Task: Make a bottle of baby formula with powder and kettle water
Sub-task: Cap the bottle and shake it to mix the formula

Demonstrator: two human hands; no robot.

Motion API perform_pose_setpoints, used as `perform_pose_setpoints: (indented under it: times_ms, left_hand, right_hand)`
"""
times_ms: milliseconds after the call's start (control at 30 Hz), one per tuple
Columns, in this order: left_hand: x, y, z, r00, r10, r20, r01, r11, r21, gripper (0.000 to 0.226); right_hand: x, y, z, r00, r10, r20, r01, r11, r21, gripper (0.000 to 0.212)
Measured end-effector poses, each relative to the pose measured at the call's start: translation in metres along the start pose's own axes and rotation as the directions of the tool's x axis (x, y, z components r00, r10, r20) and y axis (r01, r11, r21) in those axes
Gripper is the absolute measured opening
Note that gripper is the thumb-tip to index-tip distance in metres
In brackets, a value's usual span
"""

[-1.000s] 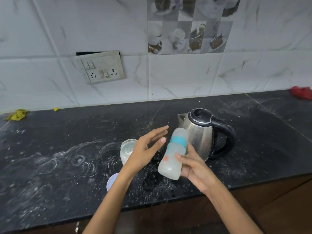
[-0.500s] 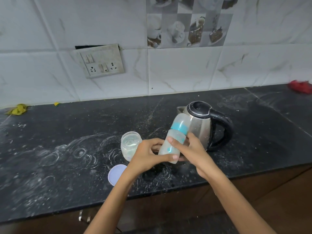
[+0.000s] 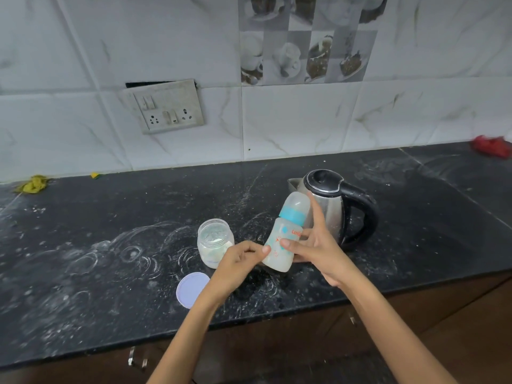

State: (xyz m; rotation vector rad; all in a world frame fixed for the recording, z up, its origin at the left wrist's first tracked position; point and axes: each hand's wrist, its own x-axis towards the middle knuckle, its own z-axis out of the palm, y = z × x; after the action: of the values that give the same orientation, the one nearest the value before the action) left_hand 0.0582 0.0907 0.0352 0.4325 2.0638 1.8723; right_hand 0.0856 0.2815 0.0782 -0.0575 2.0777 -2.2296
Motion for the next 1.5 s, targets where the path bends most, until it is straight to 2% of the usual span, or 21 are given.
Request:
perform_pose_setpoints:
  times_ms: [100, 167, 233, 333, 400, 467, 600, 700, 767, 833, 900, 933, 1000, 1033, 1100, 1133, 1200, 1267, 1300, 1433, 1500]
  left_hand:
    - [-0.006, -0.024, 0.005, 0.986, 0.1, -0.133, -0.052, 0.945, 0.323, 0.043]
    - [-0.006, -0.047, 0.009, 0.985, 0.14, -0.103, -0.05, 0.796, 0.604, 0.052]
    - [-0.006, -0.067, 0.02, 0.997, 0.072, -0.04, -0.012, 0.611, 0.792, 0.074]
    - [-0.006, -0.097, 0.036, 0.999, 0.049, -0.018, -0.005, 0.439, 0.898, 0.092]
    - [-0.004, -0.114, 0.041, 0.996, 0.084, -0.044, 0.01, 0.362, 0.932, 0.075]
    - [-0.003, -0.123, 0.044, 0.996, 0.062, -0.059, 0.032, 0.364, 0.931, 0.06]
    - [-0.004, -0.138, 0.051, 0.993, 0.082, -0.082, 0.048, 0.349, 0.936, 0.058]
    - [-0.005, -0.14, 0.059, 0.993, 0.068, -0.095, 0.068, 0.325, 0.943, 0.055]
    - [-0.005, -0.142, 0.061, 0.991, 0.047, -0.124, 0.103, 0.313, 0.944, 0.055]
    - [-0.007, -0.132, 0.065, 0.989, -0.015, -0.149, 0.146, 0.309, 0.94, 0.06]
    - [-0.006, -0.134, 0.068, 0.986, 0.055, -0.159, 0.143, 0.227, 0.963, 0.081]
    - [-0.007, -0.133, 0.069, 0.988, 0.031, -0.151, 0.142, 0.199, 0.97, 0.091]
    - [-0.007, -0.121, 0.07, 0.983, -0.03, -0.179, 0.181, 0.233, 0.955, 0.087]
    - [-0.009, -0.116, 0.072, 0.977, 0.038, -0.209, 0.194, 0.237, 0.952, 0.081]
    - [-0.011, -0.116, 0.073, 0.984, -0.018, -0.177, 0.176, 0.231, 0.957, 0.077]
    - [-0.013, -0.115, 0.073, 0.983, -0.071, -0.167, 0.18, 0.244, 0.953, 0.077]
    - [-0.015, -0.116, 0.073, 0.983, -0.068, -0.173, 0.185, 0.276, 0.943, 0.069]
    - [-0.012, -0.117, 0.07, 0.969, -0.174, -0.177, 0.224, 0.301, 0.927, 0.063]
    - [-0.011, -0.117, 0.07, 0.971, -0.165, -0.175, 0.22, 0.314, 0.923, 0.065]
    - [-0.015, -0.12, 0.07, 0.986, -0.063, -0.157, 0.169, 0.315, 0.934, 0.071]
    - [-0.014, -0.119, 0.067, 0.984, -0.065, -0.167, 0.18, 0.313, 0.933, 0.079]
  right_hand:
    - [-0.007, 0.008, -0.004, 0.998, -0.03, -0.051, 0.029, 0.999, -0.021, 0.1]
    - [-0.012, 0.012, -0.007, 0.995, -0.015, -0.094, 0.018, 1.0, 0.025, 0.099]
    - [-0.016, 0.016, -0.01, 0.992, -0.007, -0.127, 0.017, 0.997, 0.077, 0.098]
    - [-0.02, 0.018, -0.013, 0.987, 0.002, -0.162, 0.013, 0.996, 0.091, 0.098]
    - [-0.022, 0.018, -0.015, 0.984, 0.009, -0.178, 0.011, 0.994, 0.109, 0.095]
    - [-0.023, 0.016, -0.018, 0.976, 0.01, -0.218, 0.029, 0.984, 0.174, 0.092]
    - [-0.027, 0.014, -0.017, 0.95, 0.033, -0.311, 0.071, 0.946, 0.316, 0.088]
    - [-0.037, 0.016, -0.014, 0.98, 0.076, -0.186, -0.024, 0.964, 0.266, 0.088]
    - [-0.039, 0.016, -0.021, 0.976, 0.068, -0.208, -0.002, 0.954, 0.301, 0.086]
    - [-0.039, 0.015, -0.026, 0.961, 0.069, -0.268, 0.041, 0.923, 0.384, 0.085]
    - [-0.041, 0.016, -0.023, 0.97, 0.09, -0.228, -0.007, 0.941, 0.34, 0.086]
    - [-0.044, 0.019, -0.022, 0.977, 0.101, -0.191, -0.04, 0.954, 0.298, 0.087]
    - [-0.045, 0.022, -0.022, 0.977, 0.089, -0.196, -0.026, 0.952, 0.304, 0.086]
    - [-0.046, 0.023, -0.024, 0.97, 0.08, -0.23, 0.004, 0.939, 0.343, 0.084]
    - [-0.047, 0.024, -0.024, 0.964, 0.081, -0.254, 0.017, 0.932, 0.361, 0.083]
    - [-0.048, 0.025, -0.022, 0.971, 0.085, -0.221, -0.01, 0.948, 0.318, 0.084]
    - [-0.048, 0.03, -0.018, 0.978, 0.088, -0.187, -0.032, 0.958, 0.283, 0.084]
    - [-0.047, 0.034, -0.022, 0.96, 0.081, -0.269, 0.032, 0.921, 0.389, 0.083]
    - [-0.046, 0.034, -0.023, 0.954, 0.083, -0.287, 0.047, 0.907, 0.418, 0.083]
    - [-0.05, 0.035, -0.019, 0.977, 0.087, -0.195, -0.025, 0.954, 0.299, 0.087]
    - [-0.048, 0.035, -0.023, 0.958, 0.078, -0.275, 0.036, 0.921, 0.387, 0.086]
